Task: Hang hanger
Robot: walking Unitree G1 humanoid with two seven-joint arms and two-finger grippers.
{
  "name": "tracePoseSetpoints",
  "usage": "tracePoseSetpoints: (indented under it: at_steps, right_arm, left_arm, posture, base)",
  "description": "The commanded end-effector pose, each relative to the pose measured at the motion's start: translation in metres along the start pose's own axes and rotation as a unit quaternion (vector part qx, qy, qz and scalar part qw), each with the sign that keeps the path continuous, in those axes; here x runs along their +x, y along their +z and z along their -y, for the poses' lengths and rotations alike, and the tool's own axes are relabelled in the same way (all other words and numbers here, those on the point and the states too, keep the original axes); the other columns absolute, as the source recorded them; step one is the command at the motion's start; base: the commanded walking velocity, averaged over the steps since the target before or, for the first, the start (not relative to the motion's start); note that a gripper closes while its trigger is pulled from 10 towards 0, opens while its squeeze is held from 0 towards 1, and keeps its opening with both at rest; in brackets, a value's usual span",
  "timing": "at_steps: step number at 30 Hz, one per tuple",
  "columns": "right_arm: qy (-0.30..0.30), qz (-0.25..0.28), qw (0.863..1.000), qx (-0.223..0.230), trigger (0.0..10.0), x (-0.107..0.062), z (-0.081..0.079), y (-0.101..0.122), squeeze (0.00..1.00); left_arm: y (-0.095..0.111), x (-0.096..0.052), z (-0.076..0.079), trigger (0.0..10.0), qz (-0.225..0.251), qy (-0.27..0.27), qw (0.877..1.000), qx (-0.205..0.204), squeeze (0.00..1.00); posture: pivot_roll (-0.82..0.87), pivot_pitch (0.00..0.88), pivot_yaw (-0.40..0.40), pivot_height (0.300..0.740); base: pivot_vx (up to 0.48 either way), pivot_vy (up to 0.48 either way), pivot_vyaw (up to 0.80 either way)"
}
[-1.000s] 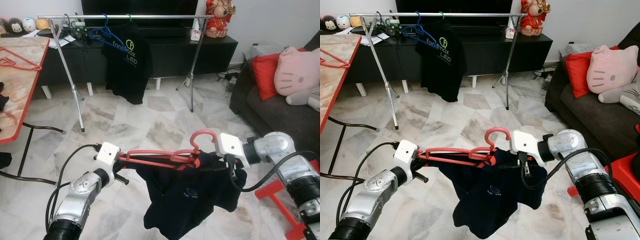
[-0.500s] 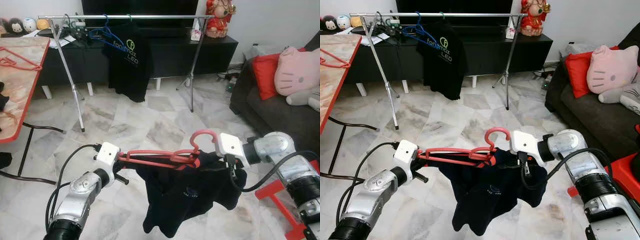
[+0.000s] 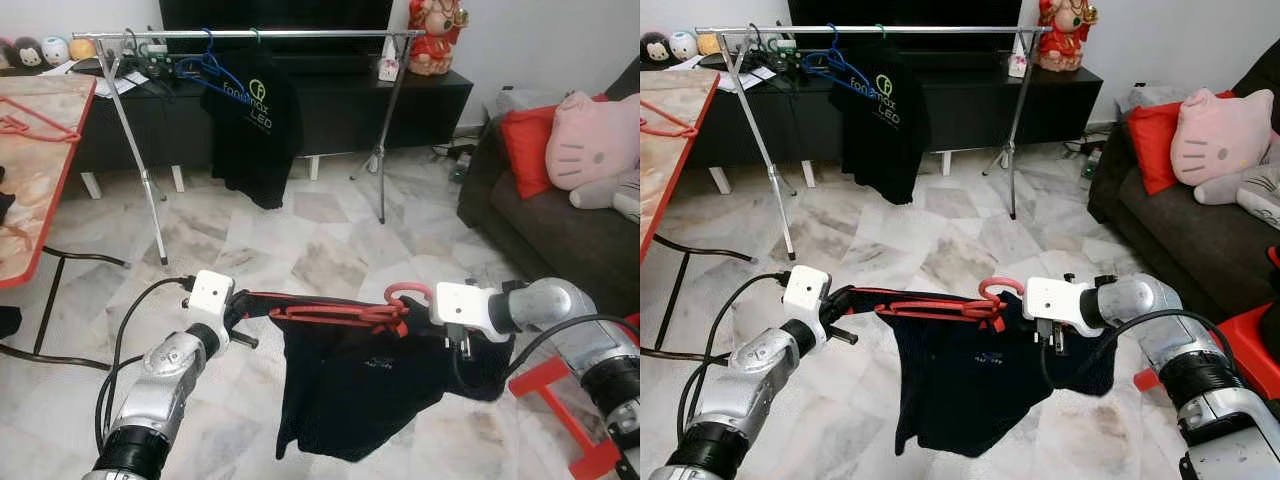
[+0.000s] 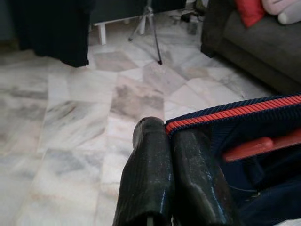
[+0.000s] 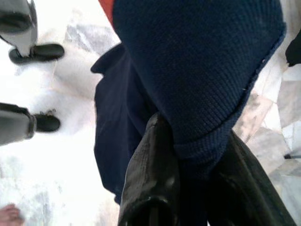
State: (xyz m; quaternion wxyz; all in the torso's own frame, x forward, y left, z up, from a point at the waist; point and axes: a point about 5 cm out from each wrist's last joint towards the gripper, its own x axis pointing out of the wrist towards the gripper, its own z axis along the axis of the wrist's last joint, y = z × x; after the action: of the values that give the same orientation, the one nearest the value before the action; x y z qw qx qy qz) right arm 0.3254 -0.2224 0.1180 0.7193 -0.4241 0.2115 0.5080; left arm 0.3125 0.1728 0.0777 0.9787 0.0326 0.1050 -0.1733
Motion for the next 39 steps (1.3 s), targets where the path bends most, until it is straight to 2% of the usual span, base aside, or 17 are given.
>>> tracePoseSetpoints:
  at_steps: [1,3,4,6,12,15,17,19,21,22,25,28,30,36,39]
  right_arm:
    - [-0.023,-0.096,0.994,0.036,0.0,-0.036,0.002,-0.041,0.0]
    - [-0.02,-0.108,0.994,0.025,0.0,-0.036,0.001,-0.043,0.0]
    - [-0.021,-0.115,0.993,0.023,0.0,-0.035,0.0,-0.045,0.0]
    - [-0.026,-0.119,0.992,0.02,0.0,-0.035,0.001,-0.045,0.0]
    - [-0.051,-0.126,0.991,0.014,0.0,-0.034,0.006,-0.044,0.0]
    - [-0.047,-0.121,0.991,0.015,0.0,-0.029,0.004,-0.044,0.0]
    - [-0.033,-0.109,0.993,0.017,0.0,-0.019,-0.002,-0.04,0.0]
    - [-0.027,-0.1,0.994,0.019,0.0,-0.01,-0.005,-0.035,0.0]
    - [-0.025,-0.099,0.995,0.018,0.0,-0.008,-0.005,-0.035,0.0]
    - [-0.019,-0.088,0.996,0.02,0.0,0.0,-0.008,-0.029,0.0]
    - [-0.022,-0.056,0.998,0.032,0.0,0.016,-0.01,-0.016,0.0]
    - [-0.032,-0.035,0.998,0.043,0.0,0.024,-0.01,-0.008,0.0]
    - [-0.063,-0.006,0.995,0.075,0.0,0.038,-0.007,0.004,0.0]
    - [-0.11,0.001,0.987,0.115,0.0,0.056,-0.004,0.016,0.0]
    - [-0.12,-0.006,0.985,0.126,0.0,0.062,-0.006,0.018,0.0]
  left_arm:
    - [-0.007,-0.023,-0.054,0.0,-0.022,0.14,0.99,-0.003,0.0]
    - [-0.007,-0.022,-0.053,0.0,-0.024,0.135,0.99,0.003,0.0]
    - [-0.007,-0.022,-0.053,0.0,-0.032,0.135,0.99,0.022,0.0]
    - [-0.008,-0.022,-0.053,0.0,-0.038,0.136,0.989,0.035,0.0]
    - [-0.009,-0.02,-0.05,0.0,-0.044,0.123,0.991,0.041,0.0]
    - [-0.005,-0.018,-0.041,0.0,-0.034,0.084,0.995,0.035,0.0]
    - [0.009,-0.014,-0.024,0.0,0.002,0.023,1.0,0.016,0.0]
    - [0.02,-0.012,-0.008,0.0,0.024,-0.04,0.999,0.012,0.0]
    - [0.022,-0.012,-0.005,0.0,0.027,-0.051,0.998,0.014,0.0]
    - [0.03,-0.014,0.009,0.0,0.04,-0.108,0.993,0.016,0.0]
    - [0.038,-0.019,0.031,0.0,0.044,-0.198,0.979,0.021,0.0]
    - [0.038,-0.023,0.038,0.0,0.04,-0.235,0.971,0.026,0.0]
    - [0.038,-0.03,0.049,0.0,0.029,-0.283,0.958,0.028,0.0]
    - [0.031,-0.038,0.056,0.0,-0.006,-0.319,0.946,0.05,0.0]
    - [0.032,-0.041,0.059,0.0,-0.005,-0.333,0.942,0.046,0.0]
  posture:
    - [-0.07,0.0,-0.097,0.74]
    - [-0.07,0.0,-0.097,0.74]
    - [-0.07,0.0,-0.097,0.74]
    - [-0.07,0.0,-0.095,0.74]
    - [-0.07,0.0,-0.094,0.74]
    - [-0.07,0.0,-0.094,0.74]
    - [-0.06,0.0,-0.095,0.74]
    - [-0.06,0.0,-0.095,0.74]
    - [-0.06,0.0,-0.095,0.74]
    - [-0.06,0.0,-0.095,0.74]
    - [-0.06,0.0,-0.094,0.74]
    - [-0.06,0.0,-0.094,0.74]
    - [-0.05,0.0,-0.094,0.74]
    - [-0.05,0.0,-0.093,0.74]
    - [-0.04,0.0,-0.09,0.74]
  base:
    - [0.0,0.0,0.0]
    - [0.0,0.0,0.0]
    - [0.0,0.0,0.0]
    - [0.0,0.0,0.0]
    - [0.0,0.0,0.0]
    - [0.0,0.0,0.0]
    - [0.0,0.0,0.0]
    - [0.0,0.0,0.0]
    - [0.0,0.0,0.0]
    - [0.0,0.0,0.0]
    - [0.0,0.0,0.0]
    - [0.0,0.0,0.0]
    - [0.0,0.0,0.0]
    - [0.0,0.0,0.0]
    - [0.0,0.0,0.0]
